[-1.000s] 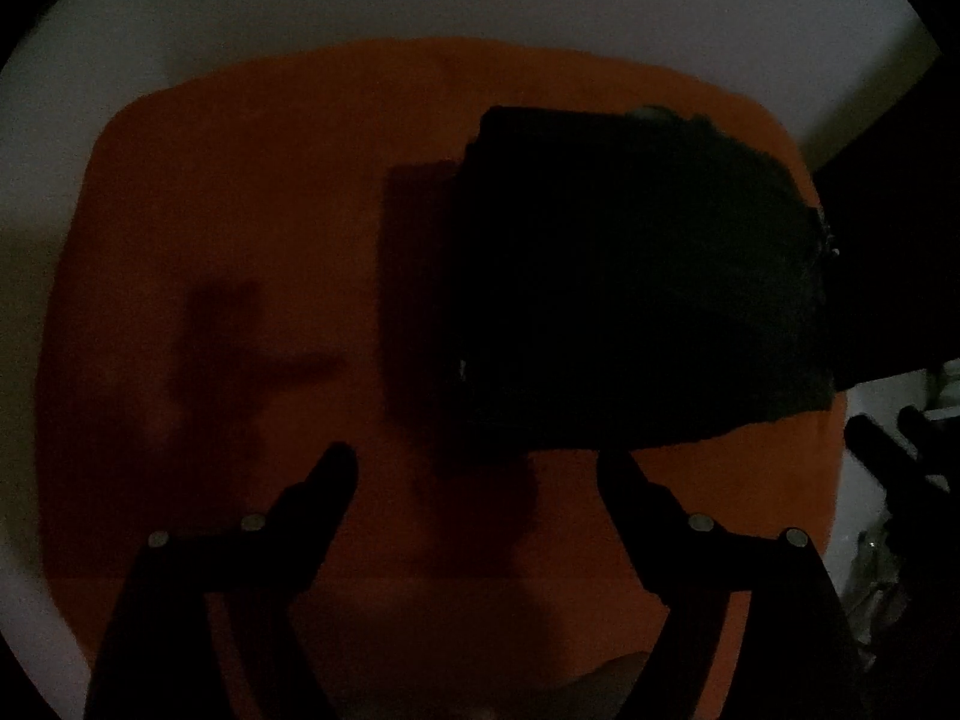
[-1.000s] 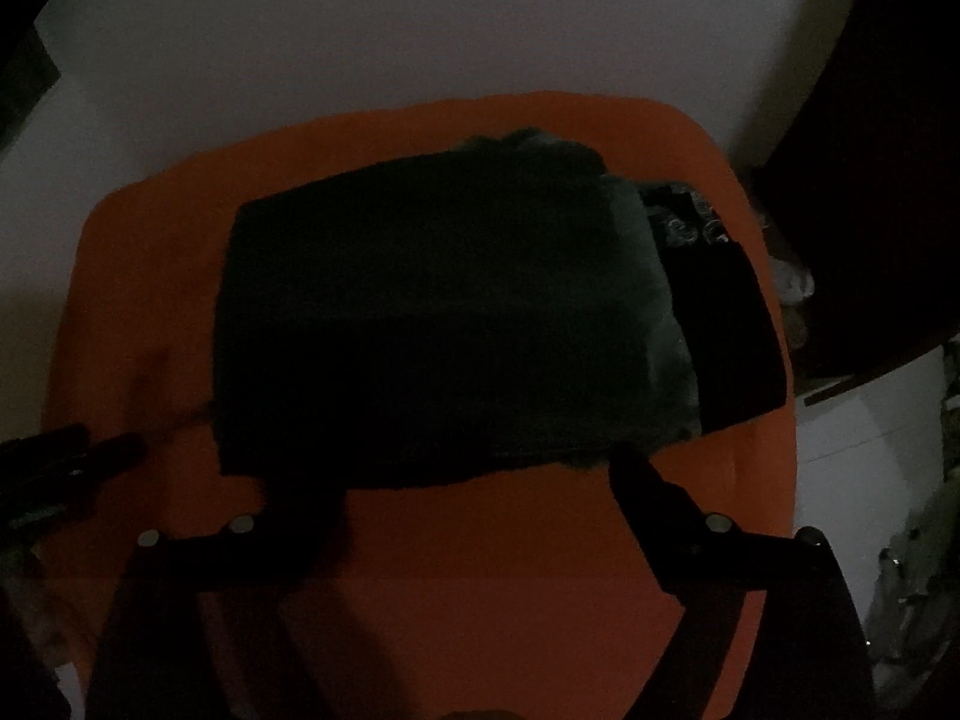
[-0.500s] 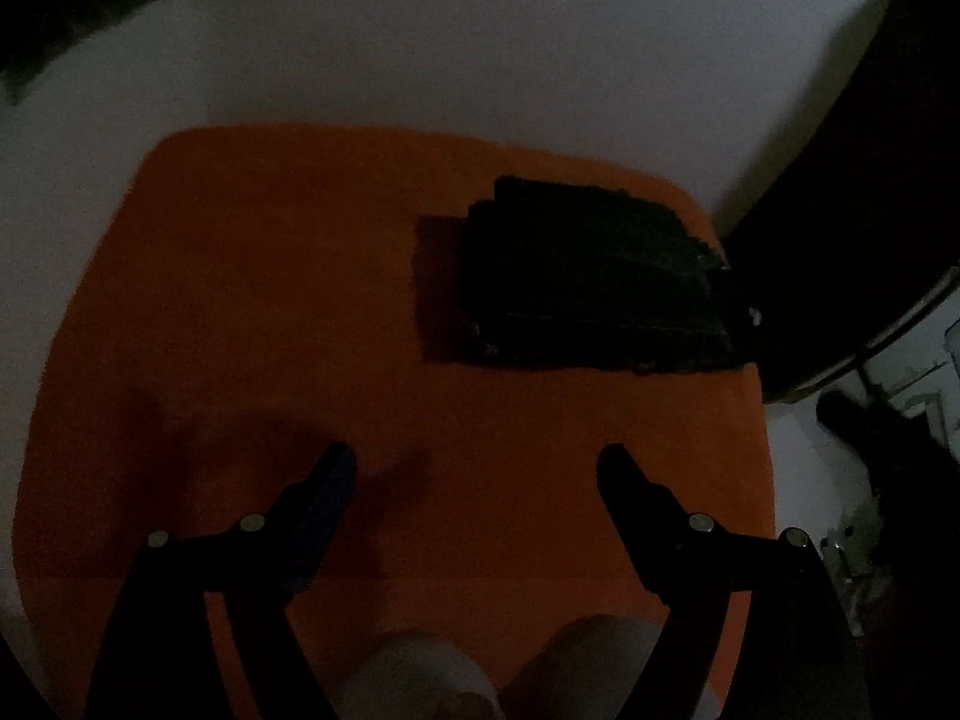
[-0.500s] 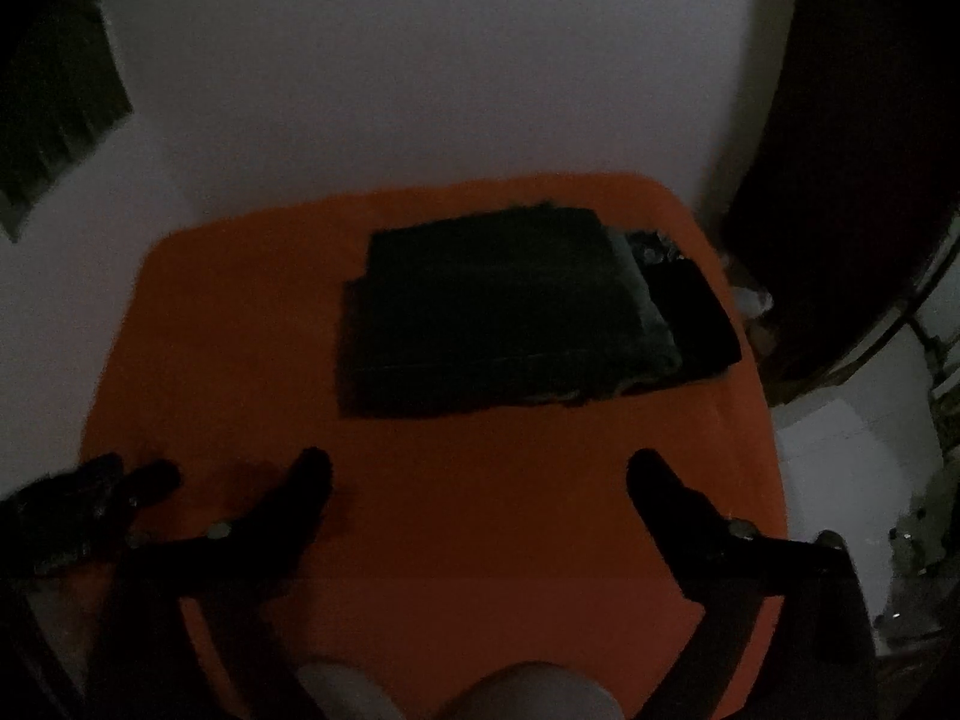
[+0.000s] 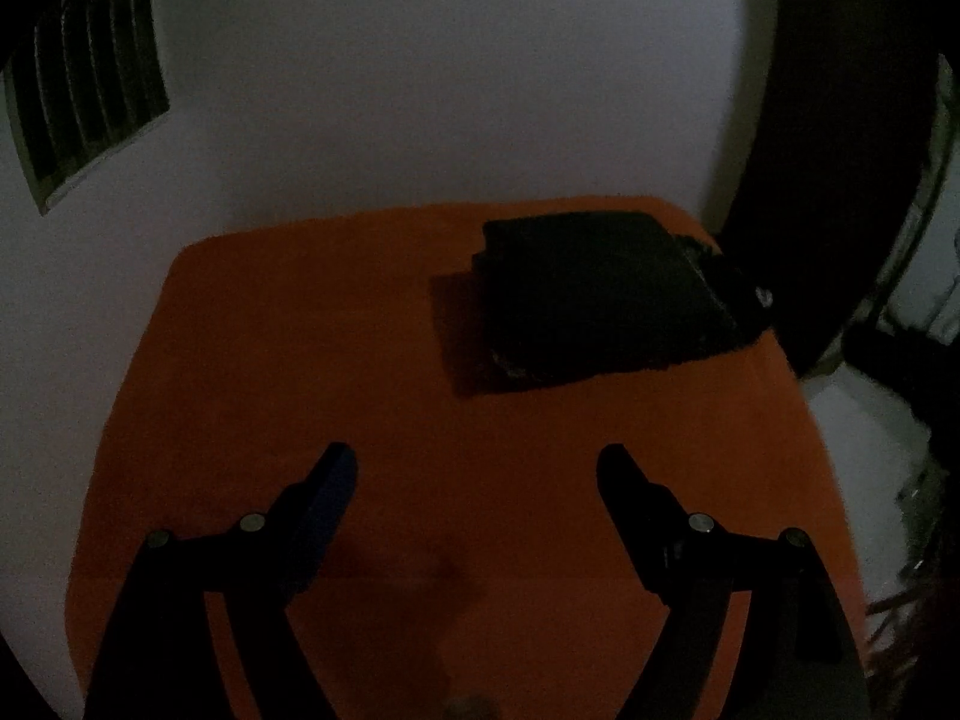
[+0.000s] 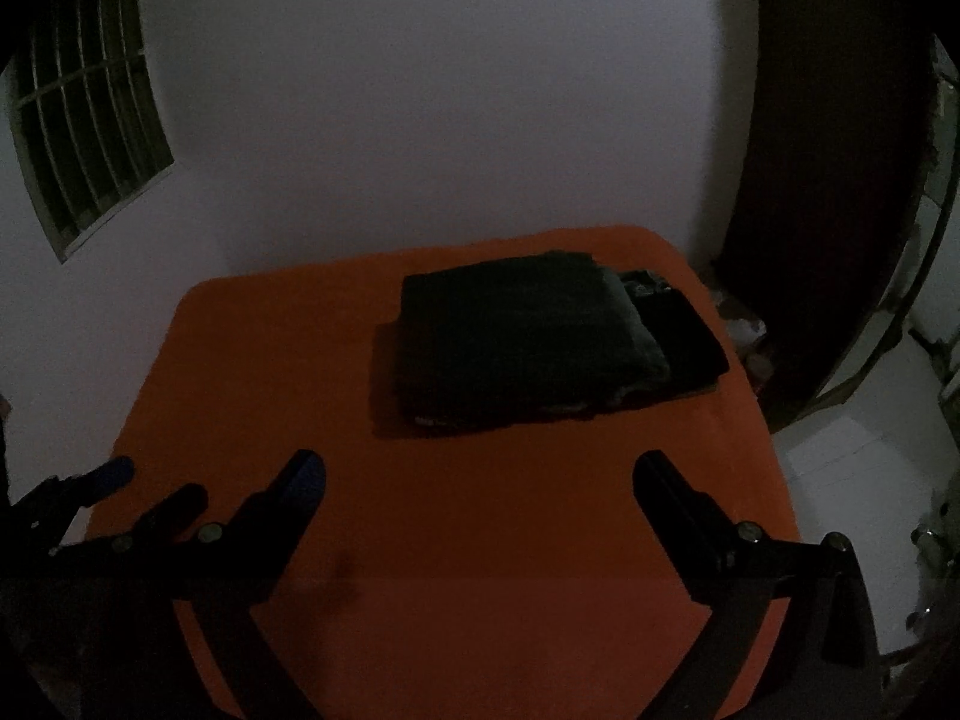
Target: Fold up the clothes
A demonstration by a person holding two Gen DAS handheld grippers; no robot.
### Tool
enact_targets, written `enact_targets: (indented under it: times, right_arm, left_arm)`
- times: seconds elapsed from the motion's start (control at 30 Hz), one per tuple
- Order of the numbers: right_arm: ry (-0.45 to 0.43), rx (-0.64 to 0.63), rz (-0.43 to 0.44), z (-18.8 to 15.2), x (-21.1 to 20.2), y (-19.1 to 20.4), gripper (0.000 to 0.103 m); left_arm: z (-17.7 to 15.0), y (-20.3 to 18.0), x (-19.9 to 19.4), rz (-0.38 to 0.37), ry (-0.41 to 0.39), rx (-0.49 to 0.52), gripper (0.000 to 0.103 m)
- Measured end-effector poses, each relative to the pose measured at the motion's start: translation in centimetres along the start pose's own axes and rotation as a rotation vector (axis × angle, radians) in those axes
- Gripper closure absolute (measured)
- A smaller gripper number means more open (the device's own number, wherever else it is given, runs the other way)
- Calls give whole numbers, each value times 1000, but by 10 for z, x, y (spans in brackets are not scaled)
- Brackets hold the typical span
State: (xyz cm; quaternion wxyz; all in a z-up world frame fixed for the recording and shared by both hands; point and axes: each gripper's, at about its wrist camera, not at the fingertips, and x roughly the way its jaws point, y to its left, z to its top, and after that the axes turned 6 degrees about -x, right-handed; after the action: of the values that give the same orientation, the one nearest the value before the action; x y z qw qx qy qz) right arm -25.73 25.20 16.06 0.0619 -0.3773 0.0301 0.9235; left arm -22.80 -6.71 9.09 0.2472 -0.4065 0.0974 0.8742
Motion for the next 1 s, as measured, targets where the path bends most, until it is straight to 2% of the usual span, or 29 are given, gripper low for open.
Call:
enact_targets:
  times: [0.1,0.17,0.4,0.43,0.47,0.57,0.63,0.7,0.8,0.9,0.93,1.0]
  right_arm:
    - [-31,35,6,-36,0,-6,0]
    - [-46,46,38,-62,-3,-8,0]
    - [-53,3,57,-126,-26,5,1]
    - [-69,0,73,-135,-30,9,1]
    - [-79,-13,97,-146,-34,14,1]
    - [-50,-21,124,-175,-42,24,1]
    - [-39,39,105,-191,-58,22,1]
    - [-16,61,102,-204,-76,27,1]
    - [1,21,88,-230,-112,40,0]
    - [-16,-48,97,-253,-145,51,0]
    - [-26,-77,91,-258,-155,55,0]
    - [-54,-135,73,-263,-172,60,1]
  left_arm:
    - [-35,-8,11,44,-4,44,20]
    - [-52,-2,8,21,2,8,20]
    - [-113,22,-4,-58,22,-119,20]
    - [-129,32,-12,-49,-18,-173,20]
    - [-141,36,-14,-59,-22,-194,20]
    - [-173,46,-31,-42,24,-235,20]
    - [-194,52,-43,-30,53,-261,20]
    - [-206,50,-65,-3,36,-249,20]
    - [-219,43,-93,62,33,-235,20]
    - [-224,46,-113,14,55,-228,20]
    - [-230,45,-131,7,20,-222,20]
    - [-223,44,-136,17,-9,-182,20]
